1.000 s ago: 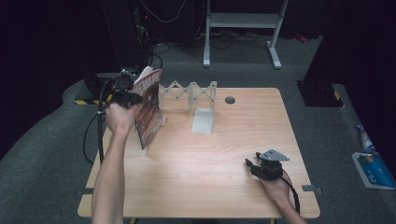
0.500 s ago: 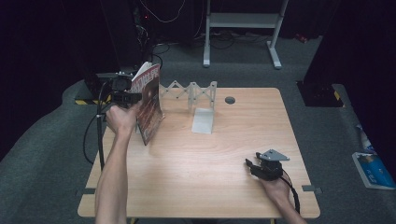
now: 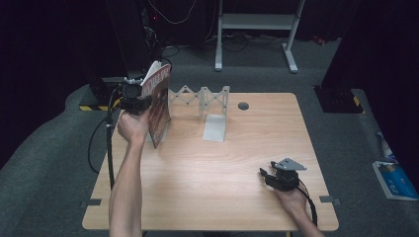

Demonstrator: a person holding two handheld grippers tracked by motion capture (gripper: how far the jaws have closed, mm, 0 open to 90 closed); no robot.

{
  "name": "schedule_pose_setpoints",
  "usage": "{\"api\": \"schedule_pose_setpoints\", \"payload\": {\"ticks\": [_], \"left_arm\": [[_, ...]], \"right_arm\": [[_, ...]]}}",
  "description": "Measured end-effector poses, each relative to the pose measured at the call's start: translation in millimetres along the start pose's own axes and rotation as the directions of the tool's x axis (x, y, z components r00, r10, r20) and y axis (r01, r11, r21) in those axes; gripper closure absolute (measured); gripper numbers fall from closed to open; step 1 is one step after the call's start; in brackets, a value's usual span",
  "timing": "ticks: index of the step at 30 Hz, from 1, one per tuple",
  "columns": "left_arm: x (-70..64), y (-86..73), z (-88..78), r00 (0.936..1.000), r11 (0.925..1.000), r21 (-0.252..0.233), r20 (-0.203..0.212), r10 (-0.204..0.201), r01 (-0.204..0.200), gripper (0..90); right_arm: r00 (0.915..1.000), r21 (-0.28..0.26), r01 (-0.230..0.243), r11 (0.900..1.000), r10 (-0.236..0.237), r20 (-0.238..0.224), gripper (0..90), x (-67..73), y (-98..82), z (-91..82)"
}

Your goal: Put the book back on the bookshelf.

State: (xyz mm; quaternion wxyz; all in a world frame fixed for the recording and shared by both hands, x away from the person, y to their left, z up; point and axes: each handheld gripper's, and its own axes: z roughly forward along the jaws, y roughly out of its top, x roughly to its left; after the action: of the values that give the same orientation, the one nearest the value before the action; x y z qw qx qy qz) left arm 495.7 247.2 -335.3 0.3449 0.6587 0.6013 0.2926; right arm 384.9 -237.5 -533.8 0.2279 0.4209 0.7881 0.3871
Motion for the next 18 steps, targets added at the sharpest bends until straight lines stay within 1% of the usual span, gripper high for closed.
{"api": "schedule_pose_setpoints", "payload": {"ticks": [4, 5, 6, 7, 9, 11, 13, 16, 18], "left_arm": [[-0.1, -9.4, 3.8, 1.0, 0.9995, -0.032, 0.006, -0.007, 0.007, 83.8], [-0.1, -9.4, 3.8, 1.0, 0.9995, -0.032, 0.006, -0.007, 0.007, 83.8], [-0.6, -12.1, 4.0, 1.0, 0.999, -0.044, 0.007, 0.0, 0.001, 83.8], [-0.9, -15.4, 4.9, 0.9999, 0.9986, -0.053, 0.01, 0.003, -0.003, 83.8], [-0.6, -18.8, 6.1, 0.9999, 0.9978, -0.066, 0.014, 0.0, 0.0, 83.7], [0.7, -21.3, 6.9, 0.9998, 0.998, -0.064, 0.017, 0.004, -0.003, 83.6], [2.3, -22.2, 6.9, 0.9995, 0.9986, -0.053, 0.029, 0.008, -0.006, 83.4], [4.4, -22.1, 5.6, 0.999, 0.9993, -0.032, 0.04, 0.023, -0.022, 83.0], [5.2, -21.4, 4.7, 0.9984, 0.999, -0.013, 0.036, 0.043, -0.043, 82.8]], "right_arm": [[1.0, 0.001, -0.003, 1.0, 0.003, -0.002, 43.6, -0.2, 0.0, 0.0], [1.0, 0.001, -0.003, 1.0, 0.003, -0.002, 43.6, -0.2, 0.0, 0.0], [1.0, 0.001, -0.004, 1.0, 0.004, -0.005, 43.6, 0.0, 0.0, 0.1], [1.0, -0.001, 0.004, 1.0, -0.004, -0.007, 43.6, 0.1, 0.1, 0.3], [1.0, 0.0, 0.0, 1.0, 0.0, -0.008, 43.6, 0.1, 0.1, 0.3], [1.0, 0.0, -0.002, 1.0, 0.002, -0.008, 43.6, 0.2, 0.0, 0.3], [1.0, 0.001, -0.003, 1.0, 0.003, -0.008, 43.6, 0.2, 0.0, 0.3], [1.0, 0.001, -0.003, 1.0, 0.003, -0.008, 43.6, 0.0, 0.1, 0.3], [1.0, 0.0, -0.003, 1.0, 0.003, -0.008, 43.5, 0.0, 0.1, 0.3]]}}
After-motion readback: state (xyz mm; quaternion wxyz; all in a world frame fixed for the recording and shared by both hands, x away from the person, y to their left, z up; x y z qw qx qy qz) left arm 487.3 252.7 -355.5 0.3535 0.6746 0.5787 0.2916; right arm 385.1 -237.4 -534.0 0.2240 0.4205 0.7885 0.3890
